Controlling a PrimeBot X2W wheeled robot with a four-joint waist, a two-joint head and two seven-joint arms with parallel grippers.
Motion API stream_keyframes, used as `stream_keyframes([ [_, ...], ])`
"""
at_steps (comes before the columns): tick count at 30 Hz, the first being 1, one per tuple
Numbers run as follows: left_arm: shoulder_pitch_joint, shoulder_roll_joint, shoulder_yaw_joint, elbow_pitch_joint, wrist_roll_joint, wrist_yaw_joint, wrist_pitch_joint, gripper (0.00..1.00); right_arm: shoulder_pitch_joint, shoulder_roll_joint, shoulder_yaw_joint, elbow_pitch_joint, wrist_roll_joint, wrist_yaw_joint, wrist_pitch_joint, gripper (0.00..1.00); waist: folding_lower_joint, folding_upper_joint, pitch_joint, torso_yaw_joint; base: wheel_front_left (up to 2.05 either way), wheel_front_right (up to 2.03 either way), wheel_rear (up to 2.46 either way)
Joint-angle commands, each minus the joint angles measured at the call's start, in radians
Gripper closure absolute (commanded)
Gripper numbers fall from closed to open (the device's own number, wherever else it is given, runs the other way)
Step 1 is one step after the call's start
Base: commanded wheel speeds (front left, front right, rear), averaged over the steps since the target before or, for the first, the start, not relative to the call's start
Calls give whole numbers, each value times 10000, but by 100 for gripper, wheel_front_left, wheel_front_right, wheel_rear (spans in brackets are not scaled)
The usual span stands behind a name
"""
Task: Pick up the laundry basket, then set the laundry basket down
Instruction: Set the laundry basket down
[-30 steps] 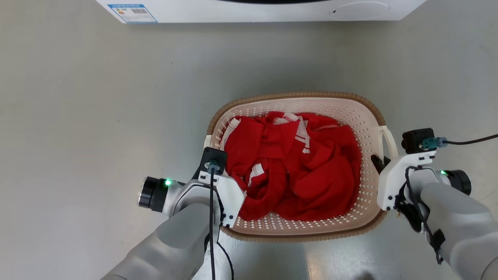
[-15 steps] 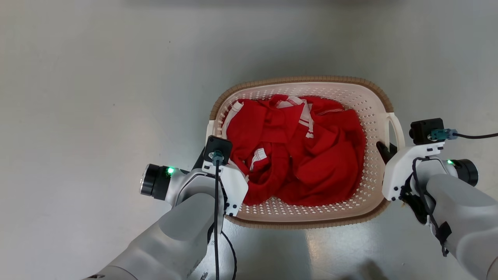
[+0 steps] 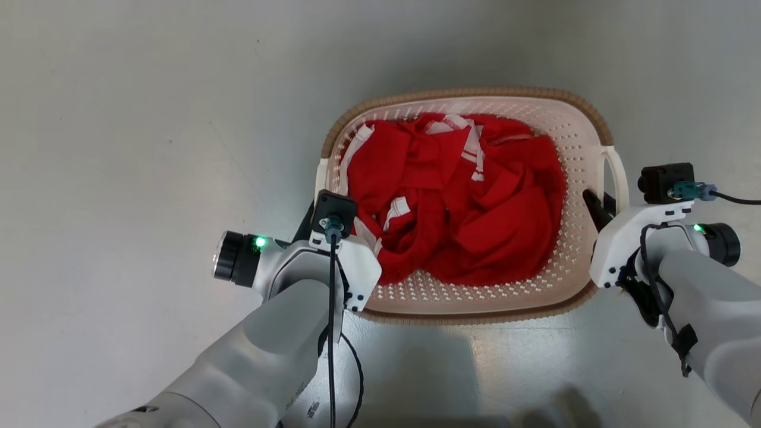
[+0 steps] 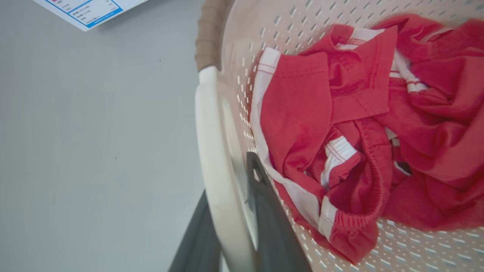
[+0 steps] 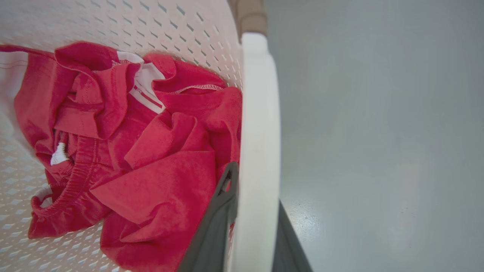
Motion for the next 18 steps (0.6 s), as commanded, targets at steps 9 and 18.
stream_keyframes([
  [9,-108,359,15,-9,220,310,-303,100,101,-508,53,186,-4,19,-548,100,0,0,260,44,0,0,0],
  [18,-222,359,15,-3,197,287,-307,100,47,-559,99,211,63,19,-612,100,0,0,457,55,0,0,0],
])
